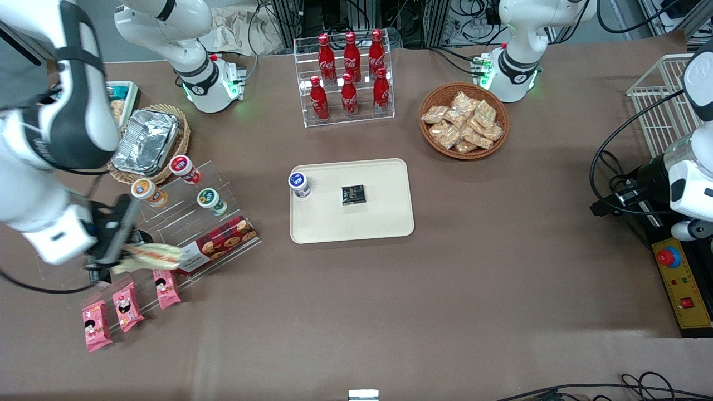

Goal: Place sandwich on tray
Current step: 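Carry the sandwich with the right gripper over the beige tray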

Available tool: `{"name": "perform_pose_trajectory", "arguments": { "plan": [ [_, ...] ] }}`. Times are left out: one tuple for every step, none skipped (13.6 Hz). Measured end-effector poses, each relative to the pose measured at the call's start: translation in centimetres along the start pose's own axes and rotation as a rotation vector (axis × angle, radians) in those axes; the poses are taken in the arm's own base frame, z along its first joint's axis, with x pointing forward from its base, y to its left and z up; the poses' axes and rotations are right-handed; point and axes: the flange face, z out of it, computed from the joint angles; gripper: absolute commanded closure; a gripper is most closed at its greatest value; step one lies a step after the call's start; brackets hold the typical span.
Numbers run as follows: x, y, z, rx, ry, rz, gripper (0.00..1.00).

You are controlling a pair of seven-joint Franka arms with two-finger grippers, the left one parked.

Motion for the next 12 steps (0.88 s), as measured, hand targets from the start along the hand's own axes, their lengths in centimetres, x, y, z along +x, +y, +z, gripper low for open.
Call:
{"name": "perform_pose_trajectory", "arguments": {
  "plan": [
    [2.9, -0.6, 1.7, 0.027, -0.003, -0.027, 1.0],
    [5.7, -1.3, 3.6, 0.052, -0.012, -0.051, 1.0],
    [8.2, -2.0, 5.3, 0.068, -0.016, -0.063, 1.0],
    [10.3, -2.4, 6.7, 0.068, -0.013, -0.073, 1.0],
    [12.1, -2.8, 7.9, 0.062, -0.01, -0.087, 1.0],
    [13.8, -3.2, 9.1, 0.059, -0.002, -0.087, 1.0],
    [15.4, -3.7, 10.3, 0.057, 0.002, -0.067, 1.0],
    [17.0, -4.4, 11.6, 0.049, -0.014, -0.042, 1.0],
    [18.9, -5.4, 12.9, 0.038, -0.047, -0.035, 1.0],
    [20.9, -6.7, 14.5, 0.033, -0.079, -0.045, 1.0],
    [23.1, -8.3, 16.2, 0.04, -0.093, -0.057, 1.0],
    [25.1, -9.9, 17.7, 0.056, -0.095, -0.065, 1.0]
  ]
}}
